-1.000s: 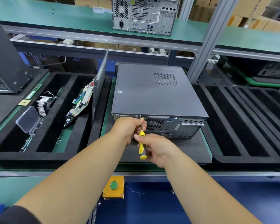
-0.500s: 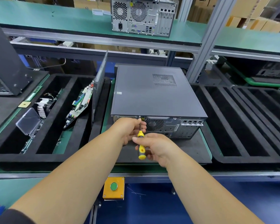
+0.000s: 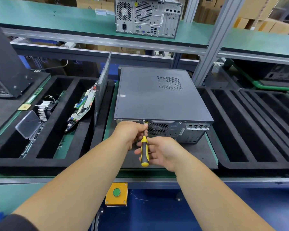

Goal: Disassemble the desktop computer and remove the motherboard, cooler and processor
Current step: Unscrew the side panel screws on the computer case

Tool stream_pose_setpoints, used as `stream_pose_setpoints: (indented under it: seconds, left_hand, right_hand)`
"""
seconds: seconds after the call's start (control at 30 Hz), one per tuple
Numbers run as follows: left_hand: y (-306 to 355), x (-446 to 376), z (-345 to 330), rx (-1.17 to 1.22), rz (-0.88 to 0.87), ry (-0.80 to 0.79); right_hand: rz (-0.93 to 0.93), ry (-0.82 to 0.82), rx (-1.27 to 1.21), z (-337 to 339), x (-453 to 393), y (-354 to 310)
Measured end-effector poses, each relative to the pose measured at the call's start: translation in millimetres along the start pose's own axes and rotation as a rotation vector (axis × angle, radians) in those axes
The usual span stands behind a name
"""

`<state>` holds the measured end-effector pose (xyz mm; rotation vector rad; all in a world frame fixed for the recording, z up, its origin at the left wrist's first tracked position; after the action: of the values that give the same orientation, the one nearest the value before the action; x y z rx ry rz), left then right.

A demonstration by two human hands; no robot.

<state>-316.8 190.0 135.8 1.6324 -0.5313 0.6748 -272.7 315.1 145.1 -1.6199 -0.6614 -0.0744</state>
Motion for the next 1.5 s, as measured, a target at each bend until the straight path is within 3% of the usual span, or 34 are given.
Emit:
stream_pose_setpoints:
  seconds: [0.43,0.83,1.2,1.5]
  left_hand:
    - [-1,6,-3,0.135,0.035,-0.149]
    - [-1,-2,2,-0.011,0.016,-0.017]
    - [1,0,0,-0.012,-0.022,0.002]
    - [1,6,-2,-0.018,-0.046,-0.036]
  right_hand:
    - [0.076,0.184,0.128,2,-16,14]
    - [0.075,0.155,0.139,-1,-16,14]
    - [0.032,-0.059,-0.067,5,-4,7]
    - [0.1,0.097,-0.08,2,-9,17]
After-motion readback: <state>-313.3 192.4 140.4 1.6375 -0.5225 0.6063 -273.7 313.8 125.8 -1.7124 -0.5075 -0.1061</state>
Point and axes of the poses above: each hand's wrist, its own x-axis away from the middle knuckle, its own z-axis out of the back of the hand, y = z × x, the point moved 3 cm from there along -x, towards the middle knuckle, and after that the axes turned 13 degrees about z, right-handed, at the moved point
